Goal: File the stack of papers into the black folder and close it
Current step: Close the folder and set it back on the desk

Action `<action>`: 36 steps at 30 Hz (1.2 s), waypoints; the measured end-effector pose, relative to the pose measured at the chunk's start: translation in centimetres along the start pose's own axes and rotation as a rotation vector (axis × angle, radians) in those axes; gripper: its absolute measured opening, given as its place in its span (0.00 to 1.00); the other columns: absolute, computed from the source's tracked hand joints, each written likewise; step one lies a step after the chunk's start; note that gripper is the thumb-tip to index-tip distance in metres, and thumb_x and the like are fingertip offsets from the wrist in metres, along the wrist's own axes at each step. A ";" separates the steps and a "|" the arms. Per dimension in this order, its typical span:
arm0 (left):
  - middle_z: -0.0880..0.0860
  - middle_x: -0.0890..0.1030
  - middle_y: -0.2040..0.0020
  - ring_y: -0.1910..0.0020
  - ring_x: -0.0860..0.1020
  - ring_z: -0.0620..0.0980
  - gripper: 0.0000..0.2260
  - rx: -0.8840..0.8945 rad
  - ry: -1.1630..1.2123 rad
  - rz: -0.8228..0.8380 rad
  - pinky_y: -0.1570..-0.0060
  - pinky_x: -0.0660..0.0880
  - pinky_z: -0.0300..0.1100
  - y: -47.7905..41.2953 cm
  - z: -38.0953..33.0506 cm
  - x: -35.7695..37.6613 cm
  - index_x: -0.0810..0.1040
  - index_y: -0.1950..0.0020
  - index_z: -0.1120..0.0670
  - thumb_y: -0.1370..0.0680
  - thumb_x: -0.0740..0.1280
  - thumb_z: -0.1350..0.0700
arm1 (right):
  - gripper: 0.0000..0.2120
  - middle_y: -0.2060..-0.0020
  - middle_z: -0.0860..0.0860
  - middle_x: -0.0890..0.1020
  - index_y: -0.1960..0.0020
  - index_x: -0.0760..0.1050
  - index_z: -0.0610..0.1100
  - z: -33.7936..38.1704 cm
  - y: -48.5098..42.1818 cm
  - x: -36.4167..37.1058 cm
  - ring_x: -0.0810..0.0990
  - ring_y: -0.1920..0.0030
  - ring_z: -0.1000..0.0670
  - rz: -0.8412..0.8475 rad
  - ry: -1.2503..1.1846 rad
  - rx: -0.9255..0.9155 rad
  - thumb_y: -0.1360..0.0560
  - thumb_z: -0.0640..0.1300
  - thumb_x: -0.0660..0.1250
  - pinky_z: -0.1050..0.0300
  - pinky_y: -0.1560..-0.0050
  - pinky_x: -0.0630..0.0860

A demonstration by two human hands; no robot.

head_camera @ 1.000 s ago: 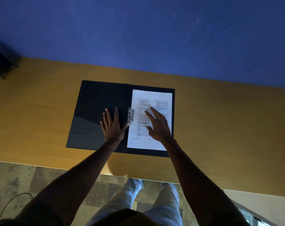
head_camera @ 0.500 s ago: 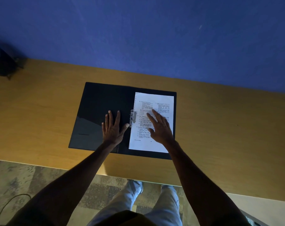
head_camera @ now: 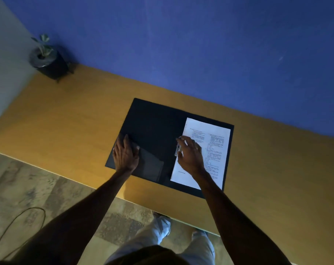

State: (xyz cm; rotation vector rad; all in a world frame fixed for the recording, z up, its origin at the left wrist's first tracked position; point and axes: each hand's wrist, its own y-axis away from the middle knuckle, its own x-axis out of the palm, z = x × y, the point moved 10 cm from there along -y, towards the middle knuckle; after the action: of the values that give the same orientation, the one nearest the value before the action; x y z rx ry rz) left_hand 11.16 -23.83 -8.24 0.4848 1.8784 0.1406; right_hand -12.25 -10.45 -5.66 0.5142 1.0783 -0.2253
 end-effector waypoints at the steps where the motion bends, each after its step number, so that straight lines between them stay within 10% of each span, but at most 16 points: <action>1: 0.60 0.53 0.11 0.12 0.56 0.64 0.32 -0.025 0.003 -0.014 0.15 0.58 0.60 -0.2 0.7 -0.5 0.54 0.11 0.57 0.12 0.61 0.47 | 0.29 0.17 0.53 0.64 0.16 0.65 0.51 1.3 -0.3 0.4 0.63 0.15 0.49 0.008 0.005 -0.030 0.16 0.43 0.63 0.44 0.15 0.60; 36: 0.65 0.75 0.26 0.27 0.74 0.68 0.19 -0.474 0.484 -0.019 0.27 0.70 0.55 -3.7 8.0 -2.5 0.75 0.26 0.61 0.16 0.62 0.55 | 0.31 0.23 0.51 0.66 0.21 0.66 0.50 8.8 -1.5 4.5 0.67 0.21 0.47 0.119 0.087 -0.099 0.22 0.41 0.69 0.45 0.21 0.70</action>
State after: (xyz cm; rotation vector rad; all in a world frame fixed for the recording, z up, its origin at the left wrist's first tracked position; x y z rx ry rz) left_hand 18.25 -29.29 -10.16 0.1060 2.2221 0.7256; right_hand -3.91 -15.81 -6.85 0.5004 1.1335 -0.0452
